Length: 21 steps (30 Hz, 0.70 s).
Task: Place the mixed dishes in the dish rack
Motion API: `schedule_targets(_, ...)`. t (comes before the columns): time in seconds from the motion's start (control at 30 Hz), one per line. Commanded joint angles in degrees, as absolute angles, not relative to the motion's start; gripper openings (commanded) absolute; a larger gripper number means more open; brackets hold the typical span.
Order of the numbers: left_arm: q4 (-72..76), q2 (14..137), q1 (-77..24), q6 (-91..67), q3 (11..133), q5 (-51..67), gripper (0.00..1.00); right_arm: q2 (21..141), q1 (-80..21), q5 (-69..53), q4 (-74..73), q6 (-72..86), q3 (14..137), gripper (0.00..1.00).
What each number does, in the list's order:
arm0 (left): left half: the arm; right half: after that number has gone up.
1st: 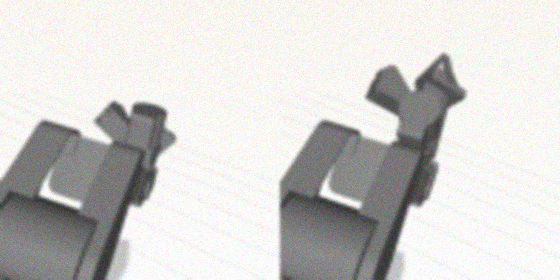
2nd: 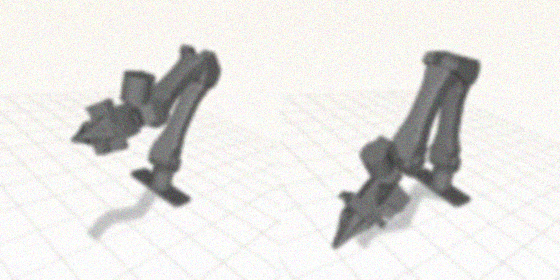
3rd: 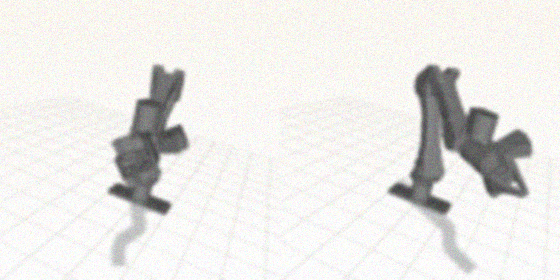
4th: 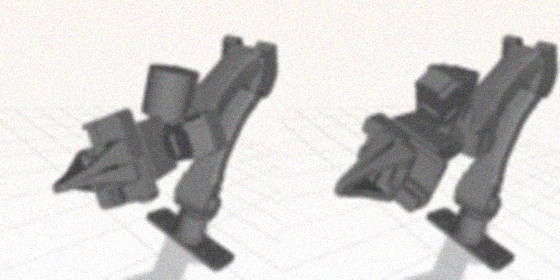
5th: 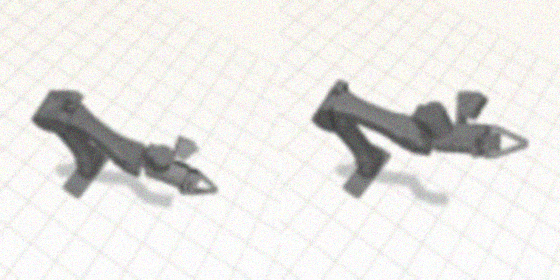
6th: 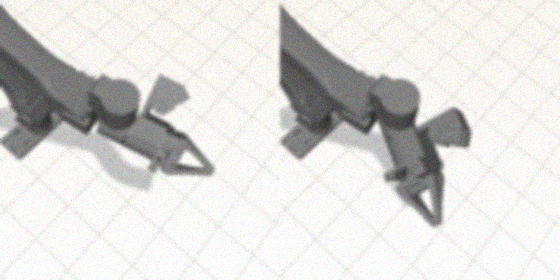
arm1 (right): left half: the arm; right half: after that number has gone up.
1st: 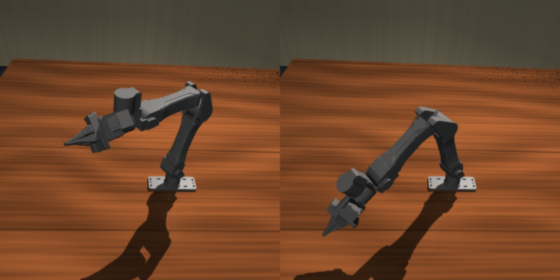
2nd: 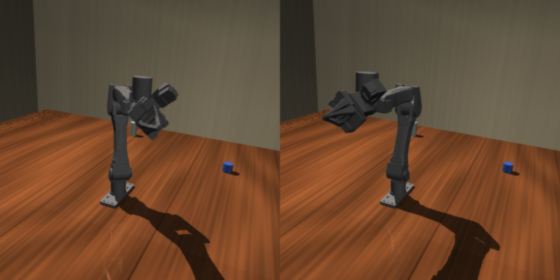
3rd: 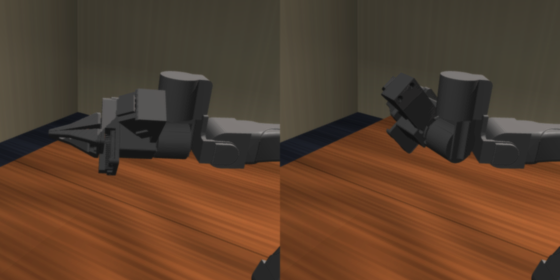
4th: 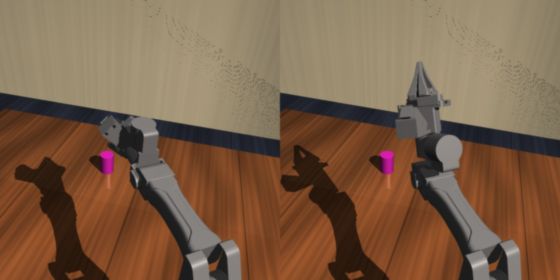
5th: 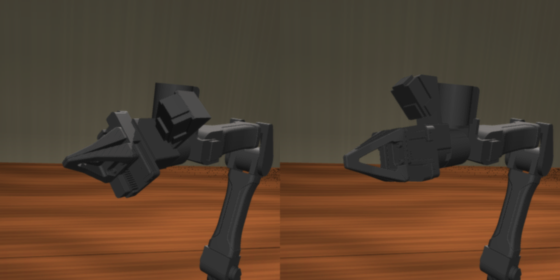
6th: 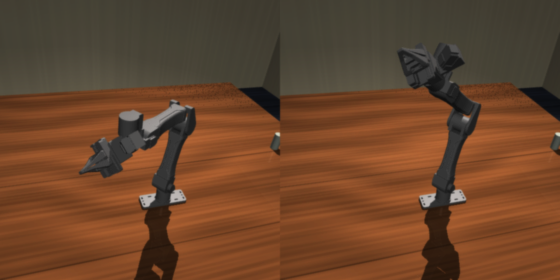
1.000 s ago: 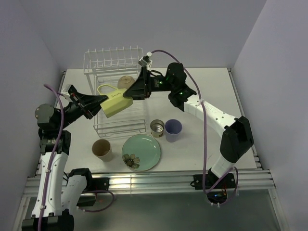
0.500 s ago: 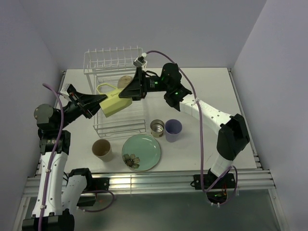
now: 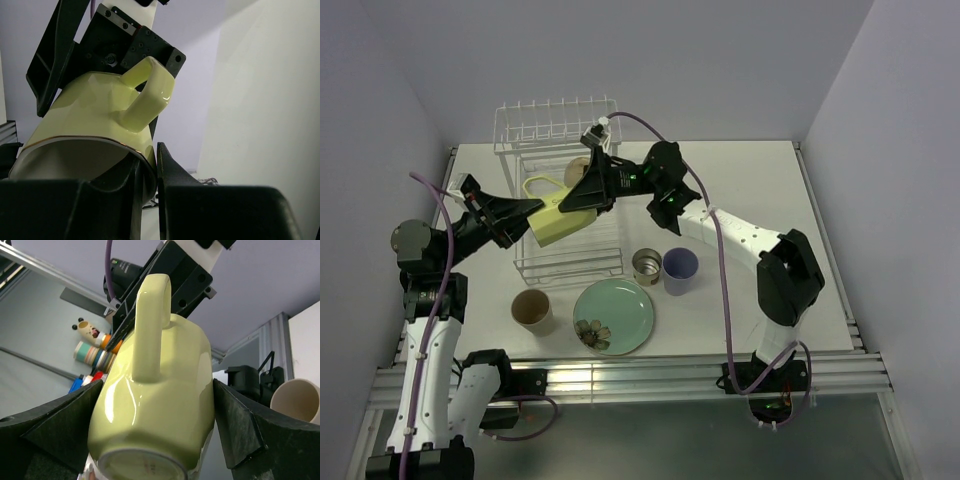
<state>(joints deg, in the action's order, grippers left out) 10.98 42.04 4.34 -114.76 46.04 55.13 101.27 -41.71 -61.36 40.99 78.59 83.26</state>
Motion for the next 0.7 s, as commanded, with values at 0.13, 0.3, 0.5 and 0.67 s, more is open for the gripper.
schedule_targets(0.13,14.9,42.5,4.0,-116.8,46.0,53.2,0.0,99.6,-45.4,-66.2,49.7,81.9,86.2,0.85)
schedule_targets(0.3,14.2,42.6,4.0,-116.3,45.5,53.3,0.0,99.8,-45.4,-66.3,49.3,82.0,86.3,0.0)
schedule_targets(0.5,15.1,41.0,4.0,-117.0,42.6,53.2,0.99,96.8,-44.1,-64.1,34.5,71.3,85.9,0.0)
schedule_targets(0.67,-15.6,43.3,5.4,-94.9,51.7,54.6,0.99,95.4,-41.9,-59.2,10.0,54.2,89.6,0.0)
